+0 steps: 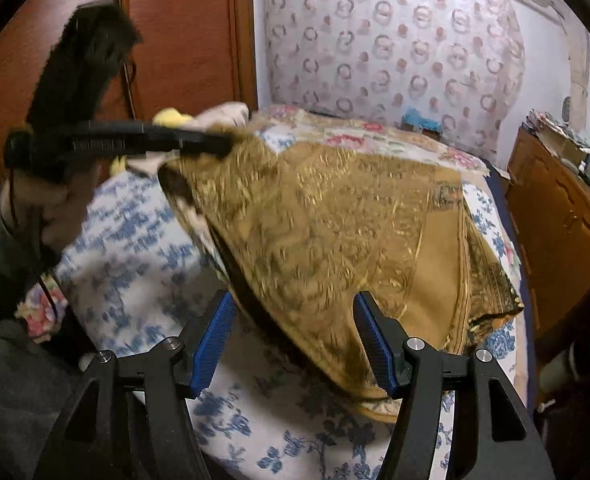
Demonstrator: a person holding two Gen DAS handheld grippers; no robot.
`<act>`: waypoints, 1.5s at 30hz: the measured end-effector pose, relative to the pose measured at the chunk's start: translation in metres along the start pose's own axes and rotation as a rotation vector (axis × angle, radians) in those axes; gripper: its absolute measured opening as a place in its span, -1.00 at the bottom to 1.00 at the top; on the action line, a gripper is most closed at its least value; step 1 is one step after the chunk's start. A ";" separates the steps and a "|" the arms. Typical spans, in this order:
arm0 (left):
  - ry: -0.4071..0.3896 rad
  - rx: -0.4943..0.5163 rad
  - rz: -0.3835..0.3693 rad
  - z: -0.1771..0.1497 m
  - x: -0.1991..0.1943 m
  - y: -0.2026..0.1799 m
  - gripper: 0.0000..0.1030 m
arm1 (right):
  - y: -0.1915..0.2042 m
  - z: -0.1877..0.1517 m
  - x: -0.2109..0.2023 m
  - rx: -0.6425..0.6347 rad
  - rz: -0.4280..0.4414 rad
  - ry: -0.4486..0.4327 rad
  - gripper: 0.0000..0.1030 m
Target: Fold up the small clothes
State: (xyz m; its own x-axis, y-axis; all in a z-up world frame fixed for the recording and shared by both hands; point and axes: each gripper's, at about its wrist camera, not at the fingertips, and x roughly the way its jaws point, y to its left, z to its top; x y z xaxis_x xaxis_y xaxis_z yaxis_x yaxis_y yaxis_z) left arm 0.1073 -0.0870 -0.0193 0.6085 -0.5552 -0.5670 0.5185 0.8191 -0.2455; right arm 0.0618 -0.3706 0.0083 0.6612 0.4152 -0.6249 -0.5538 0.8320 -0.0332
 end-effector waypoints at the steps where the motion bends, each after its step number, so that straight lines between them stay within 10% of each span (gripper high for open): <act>1: -0.003 -0.010 -0.003 0.000 0.000 0.002 -0.89 | 0.001 -0.001 0.003 -0.006 -0.003 0.016 0.25; 14: -0.002 0.005 0.059 0.001 0.003 0.006 -0.89 | -0.013 -0.009 0.028 -0.025 -0.078 0.106 0.23; 16: 0.001 0.008 0.066 0.001 0.004 0.007 -0.89 | -0.018 -0.004 0.029 -0.018 -0.079 0.092 -0.51; 19: -0.001 0.019 0.096 0.005 0.006 0.009 -0.89 | -0.025 0.010 0.027 -0.015 -0.078 0.040 -0.82; 31: -0.044 -0.013 0.170 0.032 0.004 0.041 -0.77 | -0.037 0.099 0.049 -0.064 -0.112 -0.122 -0.89; 36: -0.070 -0.040 0.203 0.041 0.003 0.068 -0.19 | -0.042 0.137 0.093 -0.107 -0.100 -0.118 -0.90; 45: -0.006 -0.125 0.268 0.043 0.031 0.125 -0.19 | -0.081 0.166 0.184 -0.119 -0.064 -0.005 -0.89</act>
State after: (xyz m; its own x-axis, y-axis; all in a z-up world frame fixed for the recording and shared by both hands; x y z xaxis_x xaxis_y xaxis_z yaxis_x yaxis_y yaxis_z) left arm 0.2167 -0.0077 -0.0338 0.7173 -0.3171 -0.6205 0.2612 0.9479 -0.1824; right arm 0.3123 -0.3006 0.0256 0.6995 0.3652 -0.6143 -0.5667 0.8071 -0.1654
